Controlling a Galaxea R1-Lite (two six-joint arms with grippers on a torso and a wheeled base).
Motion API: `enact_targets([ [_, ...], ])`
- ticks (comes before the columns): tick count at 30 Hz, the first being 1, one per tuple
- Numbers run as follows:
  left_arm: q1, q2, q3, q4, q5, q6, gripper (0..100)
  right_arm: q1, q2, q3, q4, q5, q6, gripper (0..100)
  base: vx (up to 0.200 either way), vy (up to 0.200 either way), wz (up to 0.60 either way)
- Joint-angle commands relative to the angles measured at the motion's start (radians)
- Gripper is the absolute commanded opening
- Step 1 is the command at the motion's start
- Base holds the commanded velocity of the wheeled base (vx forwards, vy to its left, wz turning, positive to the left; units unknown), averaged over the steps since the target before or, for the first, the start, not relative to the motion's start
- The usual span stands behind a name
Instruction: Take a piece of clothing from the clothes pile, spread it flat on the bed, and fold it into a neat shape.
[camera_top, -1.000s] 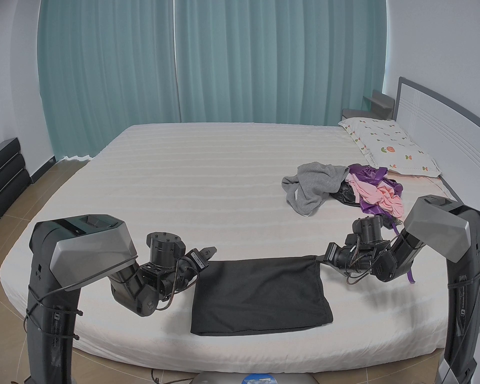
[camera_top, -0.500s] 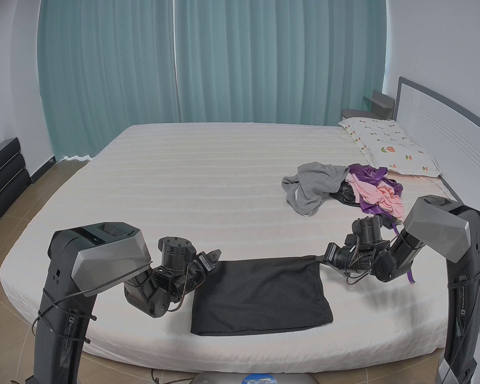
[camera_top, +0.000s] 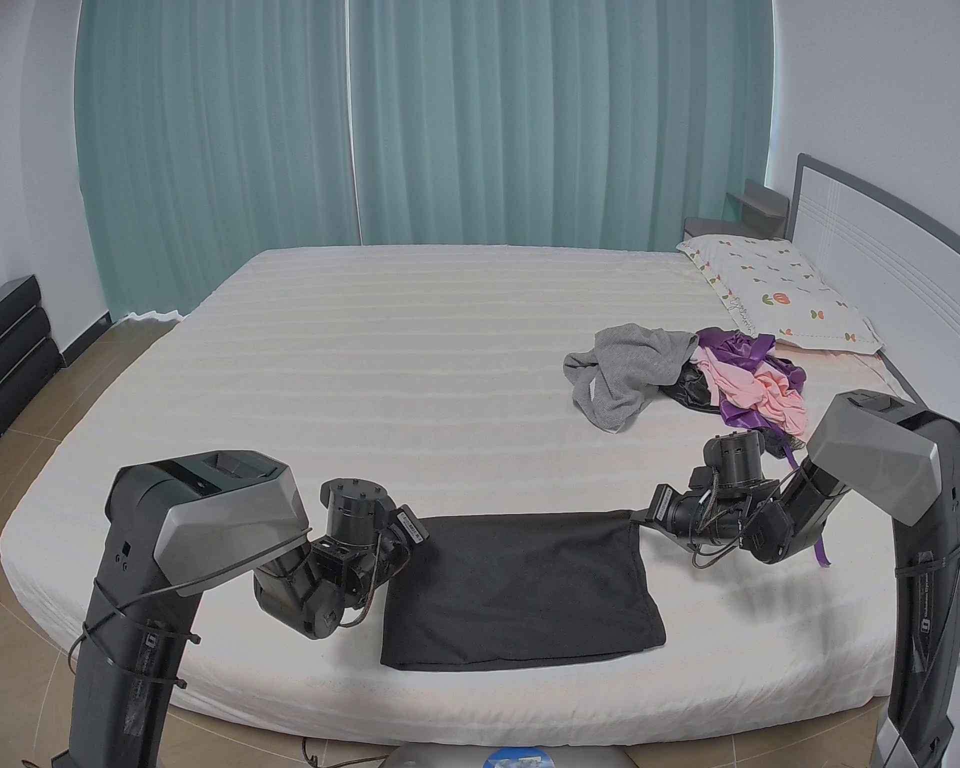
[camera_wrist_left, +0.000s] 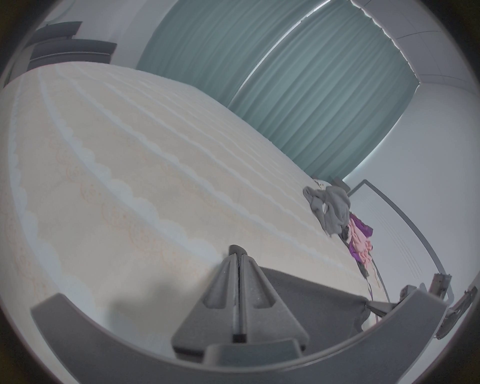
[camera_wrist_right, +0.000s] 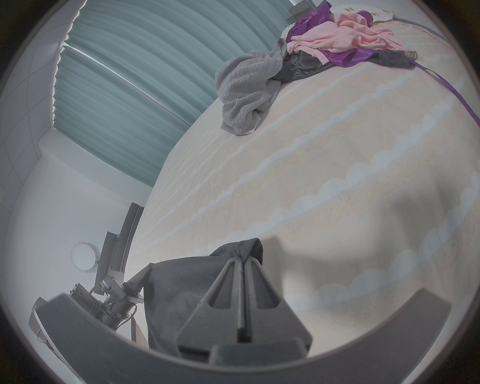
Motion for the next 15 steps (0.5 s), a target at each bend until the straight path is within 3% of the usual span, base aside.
enact_targets([
  [1,0.001,0.012,-0.009,-0.017,0.019,-0.005,0,-0.002,0.002,-0.012,-0.001,-0.001,0.0,0,0.0,0.0,0.0],
  [15,0.004,0.013,-0.001,-0.02,0.03,-0.004,0,-0.002,0.016,-0.036,0.001,-0.01,-0.008,0,0.0,0.0,0.0],
])
